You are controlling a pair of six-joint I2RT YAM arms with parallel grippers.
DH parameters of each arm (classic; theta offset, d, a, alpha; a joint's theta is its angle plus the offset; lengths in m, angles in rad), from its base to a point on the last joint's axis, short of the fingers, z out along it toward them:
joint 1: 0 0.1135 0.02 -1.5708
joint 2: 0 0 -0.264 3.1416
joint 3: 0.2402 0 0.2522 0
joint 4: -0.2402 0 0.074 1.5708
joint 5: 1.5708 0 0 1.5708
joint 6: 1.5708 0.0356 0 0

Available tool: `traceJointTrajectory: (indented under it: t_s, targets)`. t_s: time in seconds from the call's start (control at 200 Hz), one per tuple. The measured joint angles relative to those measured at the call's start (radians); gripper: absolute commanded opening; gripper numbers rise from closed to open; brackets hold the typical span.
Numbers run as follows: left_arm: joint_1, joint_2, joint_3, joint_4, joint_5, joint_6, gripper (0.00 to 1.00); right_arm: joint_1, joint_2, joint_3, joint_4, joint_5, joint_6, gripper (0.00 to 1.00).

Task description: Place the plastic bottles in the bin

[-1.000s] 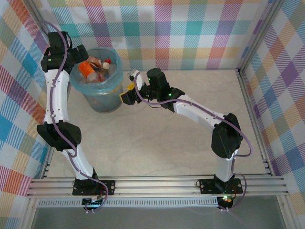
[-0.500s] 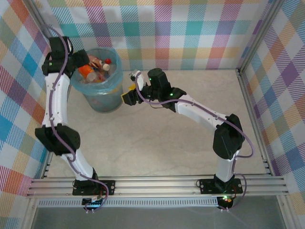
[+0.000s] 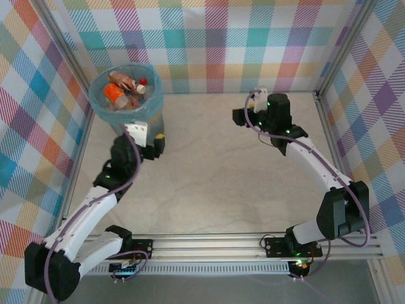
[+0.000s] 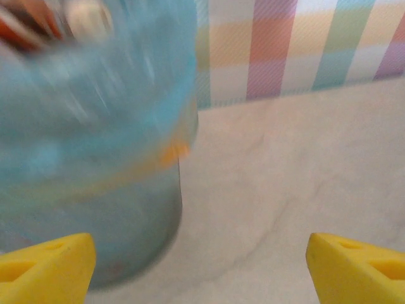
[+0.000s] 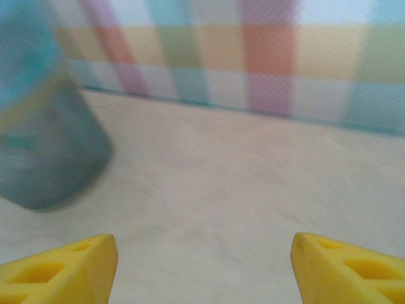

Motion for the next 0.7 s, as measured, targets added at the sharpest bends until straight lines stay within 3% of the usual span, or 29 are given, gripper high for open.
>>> traceJointTrajectory:
  t_s: [0.145, 0.335, 0.52, 0.7]
  targets:
    - [-0.03, 0.134, -0.167, 0.158, -0.135, -0.006, 0.89, -0.046, 0.01, -0.214, 0.098, 0.151, -0.066, 0.74]
    - [-0.002, 0.337, -0.194, 0.37, -0.271, 0.005, 0.89, -0.095, 0.092, -0.387, 0.274, 0.265, -0.161, 0.73]
    - [0.13, 0.415, -0.234, 0.502, -0.259, -0.011, 0.89, -0.115, 0.11, -0.408, 0.406, 0.249, -0.245, 0.73]
    - [0.224, 0.42, -0.237, 0.549, -0.177, -0.039, 0.89, -0.115, 0.11, -0.383, 0.368, 0.329, -0.236, 0.73]
